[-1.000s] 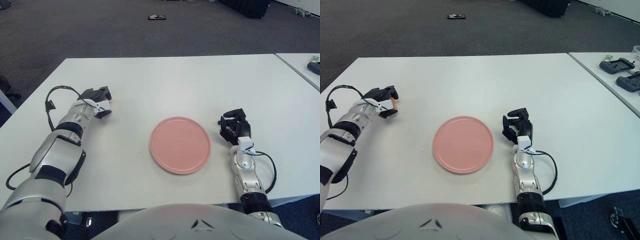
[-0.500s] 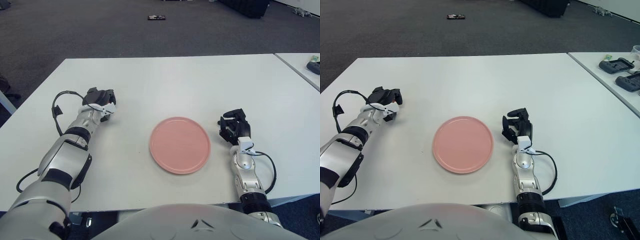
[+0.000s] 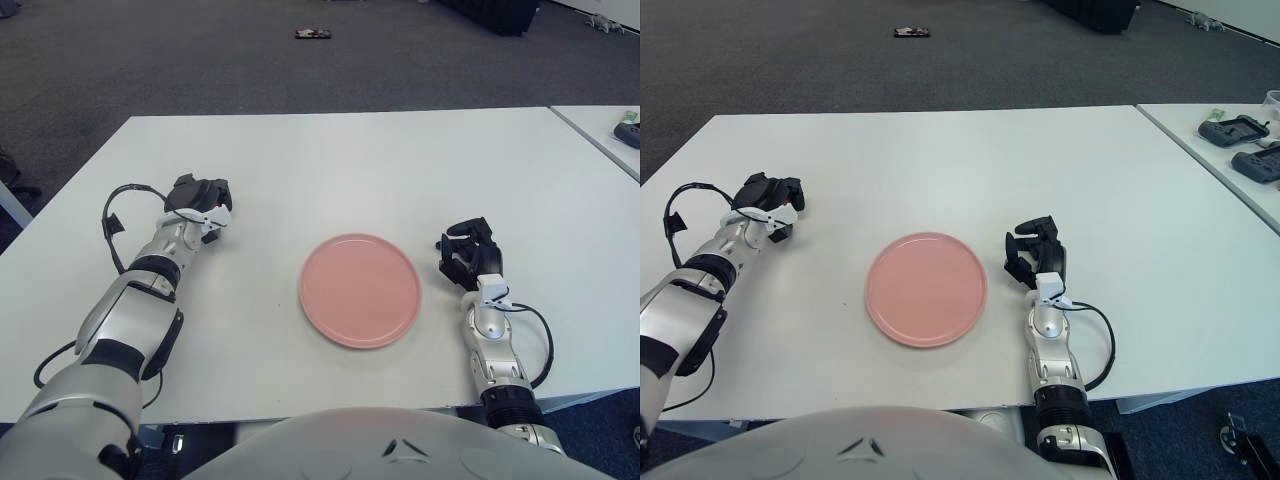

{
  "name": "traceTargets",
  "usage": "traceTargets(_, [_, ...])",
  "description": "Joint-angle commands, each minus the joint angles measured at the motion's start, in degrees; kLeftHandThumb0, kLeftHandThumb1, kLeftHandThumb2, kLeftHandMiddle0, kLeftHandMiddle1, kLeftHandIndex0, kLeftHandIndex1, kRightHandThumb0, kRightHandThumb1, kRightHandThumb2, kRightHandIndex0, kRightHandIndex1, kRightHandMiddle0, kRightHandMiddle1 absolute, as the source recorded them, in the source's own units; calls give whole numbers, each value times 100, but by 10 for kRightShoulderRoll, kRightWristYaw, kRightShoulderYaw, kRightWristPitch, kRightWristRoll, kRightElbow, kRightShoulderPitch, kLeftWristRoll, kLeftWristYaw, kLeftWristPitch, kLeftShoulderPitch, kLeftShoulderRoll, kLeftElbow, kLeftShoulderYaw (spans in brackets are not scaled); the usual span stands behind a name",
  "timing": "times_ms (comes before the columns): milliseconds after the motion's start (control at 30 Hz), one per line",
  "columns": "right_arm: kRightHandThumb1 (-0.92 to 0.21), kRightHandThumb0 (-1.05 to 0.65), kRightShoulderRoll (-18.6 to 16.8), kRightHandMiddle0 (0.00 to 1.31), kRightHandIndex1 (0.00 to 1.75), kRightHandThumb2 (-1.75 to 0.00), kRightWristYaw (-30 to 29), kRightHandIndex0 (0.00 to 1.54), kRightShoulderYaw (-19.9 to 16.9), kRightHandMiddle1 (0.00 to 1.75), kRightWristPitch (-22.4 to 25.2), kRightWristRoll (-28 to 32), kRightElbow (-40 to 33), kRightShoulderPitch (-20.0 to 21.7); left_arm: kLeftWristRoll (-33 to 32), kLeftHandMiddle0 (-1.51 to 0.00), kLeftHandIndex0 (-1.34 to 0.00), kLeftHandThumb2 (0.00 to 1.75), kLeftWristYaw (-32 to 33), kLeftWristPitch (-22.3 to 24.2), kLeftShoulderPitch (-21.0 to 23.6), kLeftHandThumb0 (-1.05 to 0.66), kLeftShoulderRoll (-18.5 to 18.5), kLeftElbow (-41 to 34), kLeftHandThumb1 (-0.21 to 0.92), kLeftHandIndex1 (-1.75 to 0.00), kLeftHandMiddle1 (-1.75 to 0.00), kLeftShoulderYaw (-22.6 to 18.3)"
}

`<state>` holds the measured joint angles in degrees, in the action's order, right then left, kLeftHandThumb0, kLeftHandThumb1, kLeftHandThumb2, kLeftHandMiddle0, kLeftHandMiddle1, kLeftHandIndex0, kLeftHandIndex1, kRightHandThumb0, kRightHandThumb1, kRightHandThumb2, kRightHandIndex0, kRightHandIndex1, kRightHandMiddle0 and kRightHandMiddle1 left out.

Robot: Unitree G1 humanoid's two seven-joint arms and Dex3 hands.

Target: Put the apple into the plate.

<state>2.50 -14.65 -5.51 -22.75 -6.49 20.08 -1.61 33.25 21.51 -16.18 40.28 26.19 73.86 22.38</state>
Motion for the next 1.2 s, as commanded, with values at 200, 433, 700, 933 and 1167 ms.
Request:
traceTargets(200, [-71,-38,1,32,126,-82,2,66,-2,175,16,0,4,-10,-8,-73,-97,150,-5,-7,-29,53,-6,6,16,-175,-175,-6])
traceTargets(433, [-71,-38,0,32,126,-82,-5,65,-5,175,29,-1,4,-9,-8,-73,-97,150,3,-15,-31,53,-6,4,17,-175,-175,-7])
traceTargets(700, [-73,-37,-3,30,127,-78,-9,64,-7,175,32,2,-1,-11,-8,-67,-88,142,10,-22,-27,50,-7,2,23,-175,-175,-7])
traceTargets(933, [-74,-37,-3,30,128,-77,-7,64,-7,175,32,4,-1,-11,-41,-64,-82,137,-10,-41,-27,48,-12,0,27,-175,-175,-37])
traceTargets(1167, [-75,-37,-2,30,128,-77,-4,63,-6,175,18,3,5,-8,-81,-64,-82,137,-36,-89,-25,48,-8,-27,27,-175,-175,-72])
